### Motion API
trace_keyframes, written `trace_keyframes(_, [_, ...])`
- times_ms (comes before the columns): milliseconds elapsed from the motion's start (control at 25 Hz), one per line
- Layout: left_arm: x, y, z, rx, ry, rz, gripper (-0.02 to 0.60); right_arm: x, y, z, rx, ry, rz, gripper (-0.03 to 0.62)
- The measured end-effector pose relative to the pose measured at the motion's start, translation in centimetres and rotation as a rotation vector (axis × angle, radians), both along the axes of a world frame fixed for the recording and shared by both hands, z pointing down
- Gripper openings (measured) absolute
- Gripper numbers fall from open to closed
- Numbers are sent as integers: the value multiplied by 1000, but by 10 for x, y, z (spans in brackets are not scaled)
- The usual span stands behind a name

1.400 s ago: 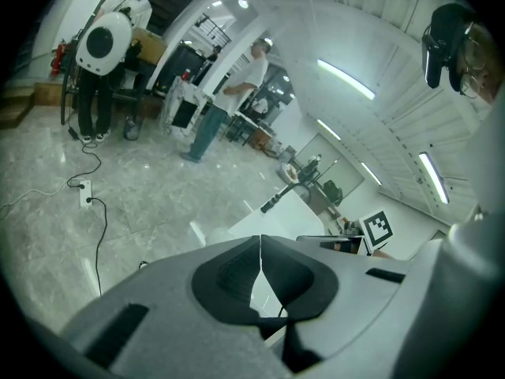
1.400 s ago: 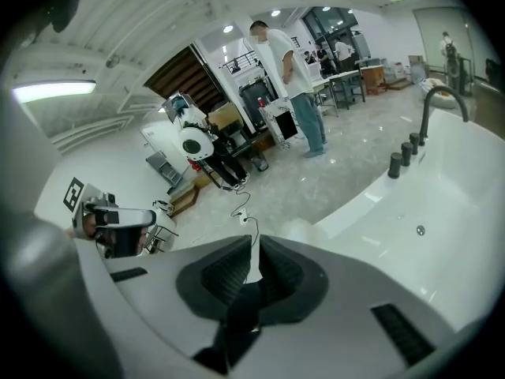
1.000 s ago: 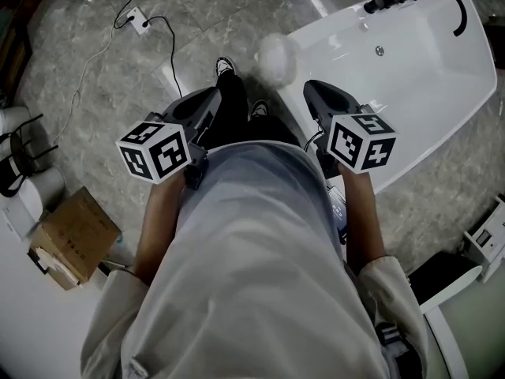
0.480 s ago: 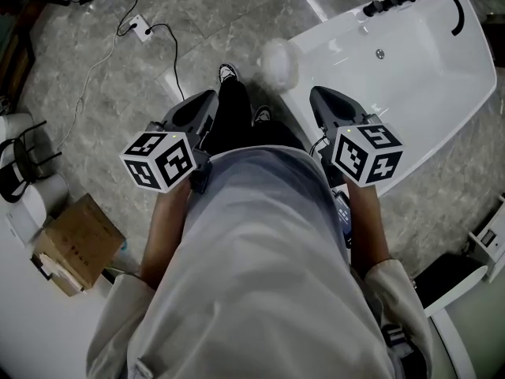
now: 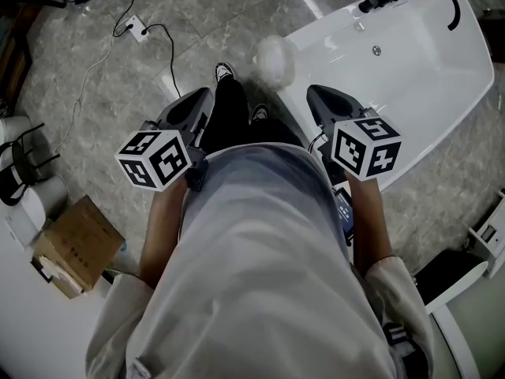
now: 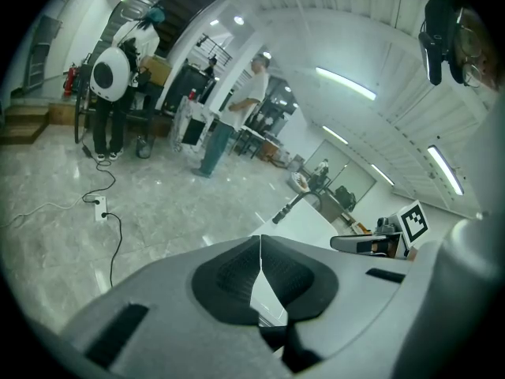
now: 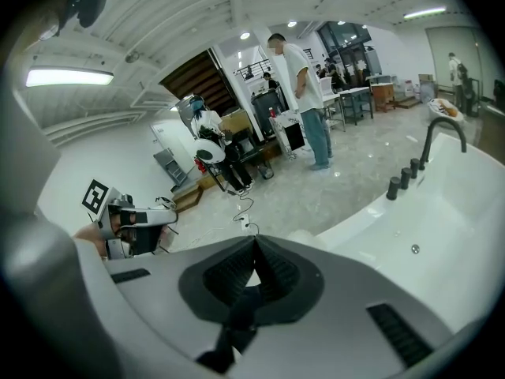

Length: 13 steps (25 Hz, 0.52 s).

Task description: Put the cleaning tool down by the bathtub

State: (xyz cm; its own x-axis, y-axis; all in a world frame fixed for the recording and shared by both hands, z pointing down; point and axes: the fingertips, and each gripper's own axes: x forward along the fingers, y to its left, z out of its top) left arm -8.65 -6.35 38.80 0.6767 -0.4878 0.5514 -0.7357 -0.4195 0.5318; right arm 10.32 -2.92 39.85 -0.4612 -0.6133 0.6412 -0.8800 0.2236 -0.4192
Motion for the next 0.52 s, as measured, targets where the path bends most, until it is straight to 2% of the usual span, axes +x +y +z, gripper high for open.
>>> trace_keyframes(520, [19, 3, 4, -13, 3, 32, 9, 10, 7, 9, -35, -32, 13, 11])
